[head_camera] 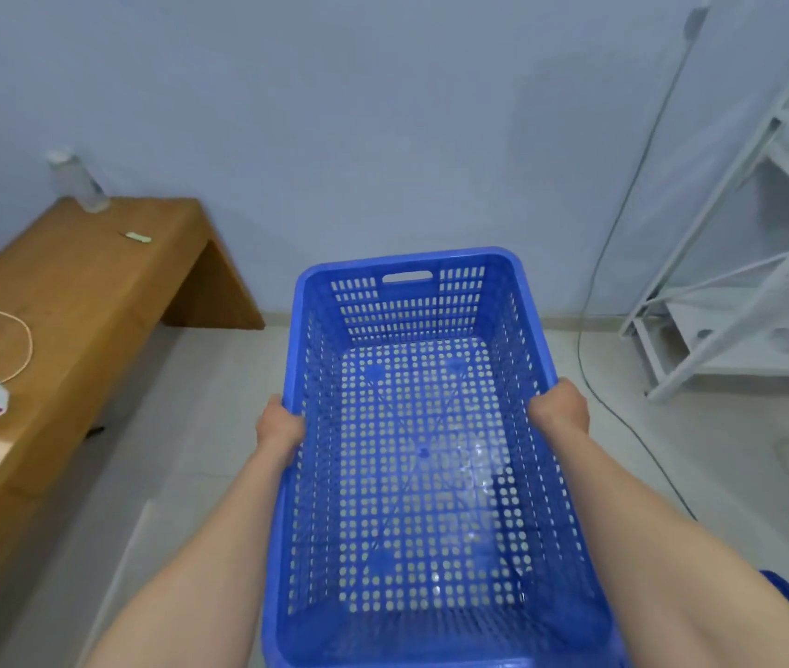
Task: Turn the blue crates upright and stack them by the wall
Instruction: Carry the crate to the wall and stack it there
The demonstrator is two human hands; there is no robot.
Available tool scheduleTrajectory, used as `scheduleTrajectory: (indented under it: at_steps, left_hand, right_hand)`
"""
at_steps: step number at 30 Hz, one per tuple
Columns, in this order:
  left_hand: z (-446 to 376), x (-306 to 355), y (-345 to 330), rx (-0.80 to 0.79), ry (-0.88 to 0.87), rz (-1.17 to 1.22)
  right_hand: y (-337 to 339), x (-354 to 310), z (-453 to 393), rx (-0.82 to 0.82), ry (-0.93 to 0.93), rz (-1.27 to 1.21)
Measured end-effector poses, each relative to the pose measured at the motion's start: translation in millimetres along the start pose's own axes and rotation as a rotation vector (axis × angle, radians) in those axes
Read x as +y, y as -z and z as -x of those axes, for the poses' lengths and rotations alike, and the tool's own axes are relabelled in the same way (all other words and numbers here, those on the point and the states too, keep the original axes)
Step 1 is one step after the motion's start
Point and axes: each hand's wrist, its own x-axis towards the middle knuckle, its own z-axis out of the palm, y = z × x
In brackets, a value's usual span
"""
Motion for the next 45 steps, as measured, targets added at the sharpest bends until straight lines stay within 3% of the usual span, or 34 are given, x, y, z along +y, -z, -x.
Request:
scheduleTrajectory:
  at_steps: [10,18,24,29,34,39,45]
  left_hand:
    - [-169.4,75.2,-34.3,-0.014,0.063,0.076]
    - [-275.5,132.9,-84.9,-0.058,0.100,0.018]
    - [-325.4,149.9,-139.5,-0.020,0.235,0.022]
    - [-369.4,130.6,-198.3,-0.031,0.383,0.086]
    - [-428.5,20.2,-285.7,-0.122,0.624,0.206]
    - [-394.2,80.1,-308.8,-0.144,0.806,0.446]
    - [-420.9,52.8,-369.8,-0.227,0.989,0.575]
  right_hand:
    - [-56.1,-136.1,-133.2,0.018,0.038,0.071]
    - [-84.2,-201.9,-246.3,0.036,0.026,0.087]
    - [-123.4,-236.5,-352.4,-0.022,0.116,0.151]
    - [-170.4,-259.8,-443.8,-0.116,0.196,0.227]
    - [-232.0,-277.6,-518.3,-0.181,0.268,0.350]
    - [-297.4,-294.6,-572.2,-0.237,0.377,0.462]
    - [-377.0,-315.0,-622.7,-0.233,0.468,0.600]
